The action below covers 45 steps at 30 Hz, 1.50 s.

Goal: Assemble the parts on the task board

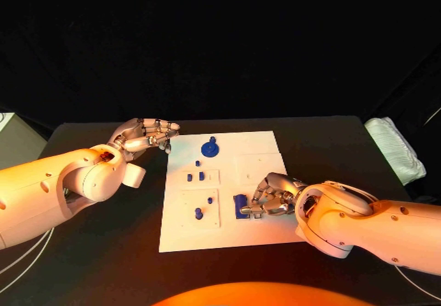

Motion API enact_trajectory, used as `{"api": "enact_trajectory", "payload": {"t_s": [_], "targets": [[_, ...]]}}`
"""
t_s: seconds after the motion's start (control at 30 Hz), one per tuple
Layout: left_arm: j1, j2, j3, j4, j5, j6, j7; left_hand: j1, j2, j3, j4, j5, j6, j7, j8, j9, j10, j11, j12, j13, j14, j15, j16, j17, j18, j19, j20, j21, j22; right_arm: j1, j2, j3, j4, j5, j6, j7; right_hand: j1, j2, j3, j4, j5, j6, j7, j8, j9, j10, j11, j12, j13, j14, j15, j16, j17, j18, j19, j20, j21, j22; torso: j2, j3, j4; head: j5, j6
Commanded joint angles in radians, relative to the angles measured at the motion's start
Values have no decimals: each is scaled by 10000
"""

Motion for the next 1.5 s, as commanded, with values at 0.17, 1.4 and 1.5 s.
{"api": "enact_trajectory", "payload": {"t_s": [0.17,1.4,1.5], "targets": [[-3,8,6,13,37,140,39,29,60,-18,14,19,-14,-18,35,-1,-87,14,-10,-9,-57,24,51,-2,141,44,55,-57,-8,-10,97,0,-140,-507,103,-71,262,160,174,-7,26,-65,-14,37,-36,1046,-71,21,2629,1045,-36,43,2635,-106,118,-62,29,681,1,-15,20,-18,-23],[-3,-1,6,1,30,165,7,33,78,-18,30,20,-10,-19,49,-2,-95,15,-3,-18,-67,25,53,0,141,38,57,-65,-10,-45,260,-1,-347,-838,450,2,895,-382,835,28,-215,19,2,-36,-187,1046,-60,21,2629,1045,-30,43,2635,-119,142,-63,45,762,2,-7,10,5,-96],[-3,-2,6,2,30,162,8,33,78,-18,30,20,-10,-19,49,-2,-95,15,-3,-18,-67,25,53,0,141,38,57,-65,-10,-68,314,-1,-418,-989,439,-92,893,-383,837,28,-216,19,2,-36,-188,1046,-60,21,2629,1045,-30,43,2635,-120,142,-63,47,763,0,-10,0,3,-98]]}}
